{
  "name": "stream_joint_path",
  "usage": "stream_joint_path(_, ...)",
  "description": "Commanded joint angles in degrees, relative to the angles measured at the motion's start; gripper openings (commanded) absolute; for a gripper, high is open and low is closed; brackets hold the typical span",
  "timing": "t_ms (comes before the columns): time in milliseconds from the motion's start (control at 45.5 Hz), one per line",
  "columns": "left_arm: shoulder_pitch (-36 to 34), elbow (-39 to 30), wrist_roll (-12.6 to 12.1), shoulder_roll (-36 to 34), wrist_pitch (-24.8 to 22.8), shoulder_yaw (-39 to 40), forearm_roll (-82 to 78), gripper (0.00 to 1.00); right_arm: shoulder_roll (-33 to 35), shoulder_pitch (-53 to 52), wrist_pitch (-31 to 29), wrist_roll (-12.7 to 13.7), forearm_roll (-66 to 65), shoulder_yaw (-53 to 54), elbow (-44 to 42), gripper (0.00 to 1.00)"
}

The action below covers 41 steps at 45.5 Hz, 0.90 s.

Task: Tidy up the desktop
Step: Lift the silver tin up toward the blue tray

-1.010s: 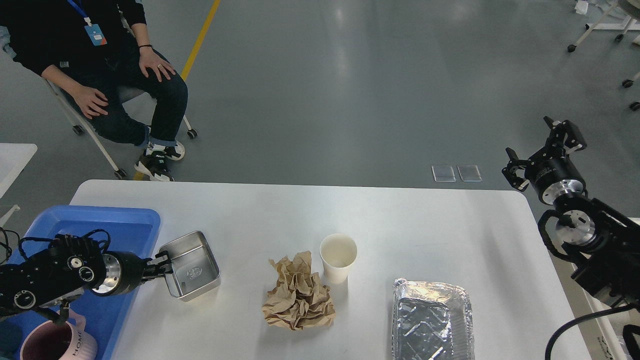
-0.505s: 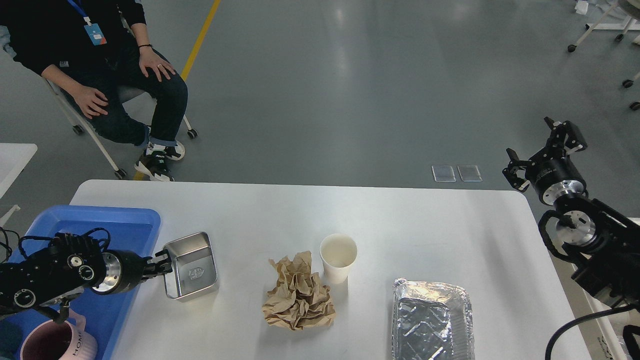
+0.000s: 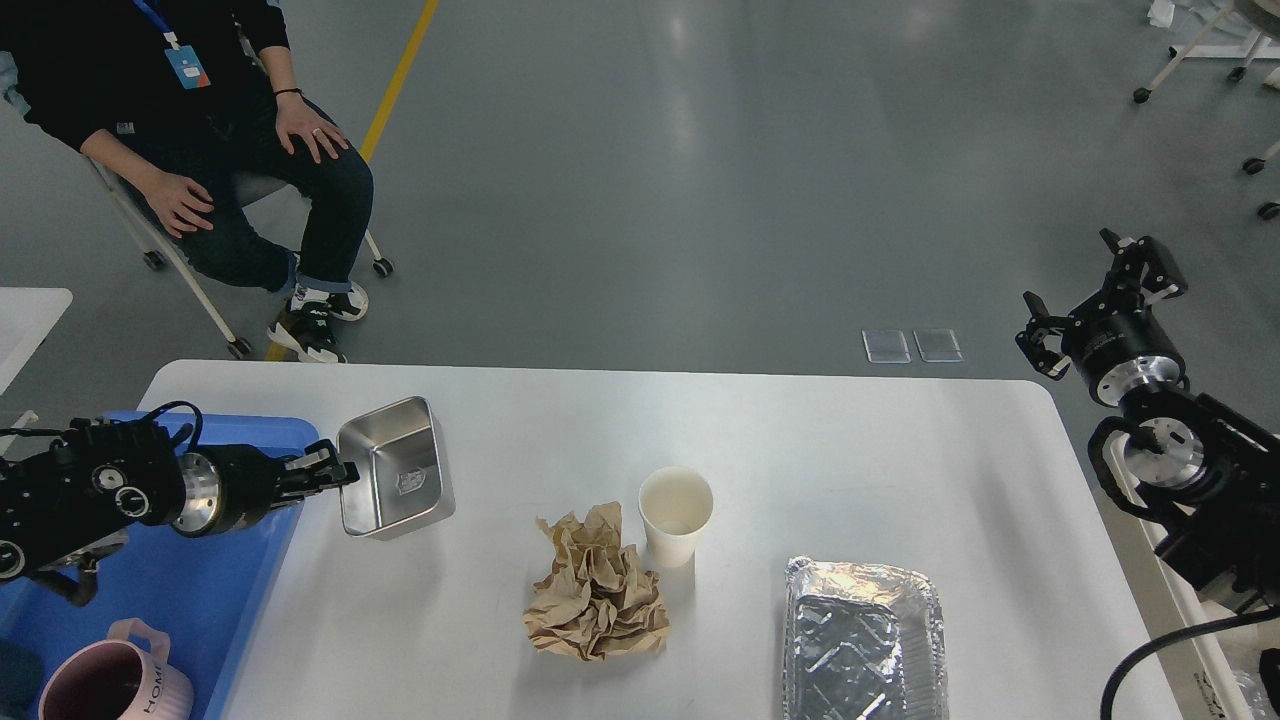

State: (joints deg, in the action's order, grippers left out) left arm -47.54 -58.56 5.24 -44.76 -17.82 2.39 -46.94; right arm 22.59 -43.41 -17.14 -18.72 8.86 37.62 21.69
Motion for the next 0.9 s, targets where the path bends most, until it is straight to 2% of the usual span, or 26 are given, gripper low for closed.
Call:
stream_joint_path(0,0.34,-2.25,2.67,-5.67,-0.02,-0.2,-0.08,0.0,0.26,-0.18,0.0,0.0,0.01,0.0,0.11,1.0)
stream_joint_path(110,0.69,-6.2,3.37,-12.17,-0.29,-0.37,-0.08,0.0,0.35,-0.36,0.0,0.0,0.01,0.09,0.19,1.0)
stream_joint_path(329,0.87,-18.33,3.29,-28.08,-0.99,-0.72,0.01,0.0,0.35,-0.97,0.26,0.09,0.01,0.0,0.19,1.0)
stream_joint_path(461,-0.01,-23.87,3.2,-38.27,-3.8,-0.02,-0.08,0.0,0.26,-1.24,0.44,0.09,0.01,0.0,0.19,1.0)
stream_joint_path(659,-1.07,-25.11,3.81,-52.08,-10.65,3.93,0.1,0.0,0.87,-1.24,0.44,0.09,0.01,0.0,0.11,1.0)
stream_joint_path(725,-1.07,-24.93,5.56,-56.04,-12.67,5.95,0.18,0.0,0.96,-1.24,0.44,0.09,-0.07,0.0,0.02,1.0)
stream_joint_path(790,-1.15,-24.84,6.8,-58.15,-14.08,7.8,0.45,0.0,0.96,-1.24,0.44,0.09,0.01,0.0,0.02,1.0)
stream_joint_path(878,-1.42,-23.79,6.89,-58.24,-14.79,9.38,0.54,0.0,0.87,-1.59,0.44,0.09,-0.07,0.0,0.02,1.0)
